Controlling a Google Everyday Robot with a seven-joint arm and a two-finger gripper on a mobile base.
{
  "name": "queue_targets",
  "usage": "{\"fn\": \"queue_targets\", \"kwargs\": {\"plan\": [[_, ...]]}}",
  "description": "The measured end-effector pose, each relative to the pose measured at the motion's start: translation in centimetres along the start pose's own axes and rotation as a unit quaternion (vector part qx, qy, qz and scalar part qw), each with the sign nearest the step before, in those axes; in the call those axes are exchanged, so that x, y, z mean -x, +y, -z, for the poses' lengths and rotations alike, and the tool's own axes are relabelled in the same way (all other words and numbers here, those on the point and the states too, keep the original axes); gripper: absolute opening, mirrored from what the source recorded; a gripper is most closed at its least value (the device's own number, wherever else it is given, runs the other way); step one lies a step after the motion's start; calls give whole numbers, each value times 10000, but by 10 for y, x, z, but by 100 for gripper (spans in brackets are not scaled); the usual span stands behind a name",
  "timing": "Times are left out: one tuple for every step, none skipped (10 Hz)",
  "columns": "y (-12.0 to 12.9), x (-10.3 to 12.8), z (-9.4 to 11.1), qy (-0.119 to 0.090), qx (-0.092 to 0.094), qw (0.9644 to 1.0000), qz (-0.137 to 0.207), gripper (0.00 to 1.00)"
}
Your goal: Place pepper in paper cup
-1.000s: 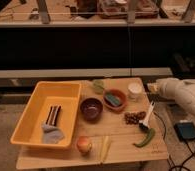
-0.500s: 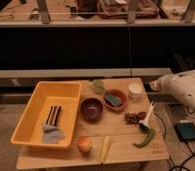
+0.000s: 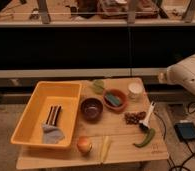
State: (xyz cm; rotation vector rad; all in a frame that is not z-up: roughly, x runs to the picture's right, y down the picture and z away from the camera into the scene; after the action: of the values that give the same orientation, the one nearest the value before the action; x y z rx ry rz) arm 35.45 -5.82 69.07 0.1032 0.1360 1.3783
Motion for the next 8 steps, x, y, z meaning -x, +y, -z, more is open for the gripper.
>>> {"fn": "queue_targets", "kwargs": {"plan": [[0, 0, 0, -2, 0, 10000, 0, 43], [0, 0, 0, -3, 1, 10000, 1, 43], [1, 0, -1, 1, 15, 10000, -12, 43], [-2, 1, 0, 83, -3, 10000, 16, 43], [-5, 6, 2, 306, 6, 9995, 46, 43], [-5, 11, 7, 556, 156, 9983, 13, 43], [-16, 5, 13, 741, 228, 9970, -49, 43], [-25, -6, 19, 870, 284, 9957, -121, 43]]}}
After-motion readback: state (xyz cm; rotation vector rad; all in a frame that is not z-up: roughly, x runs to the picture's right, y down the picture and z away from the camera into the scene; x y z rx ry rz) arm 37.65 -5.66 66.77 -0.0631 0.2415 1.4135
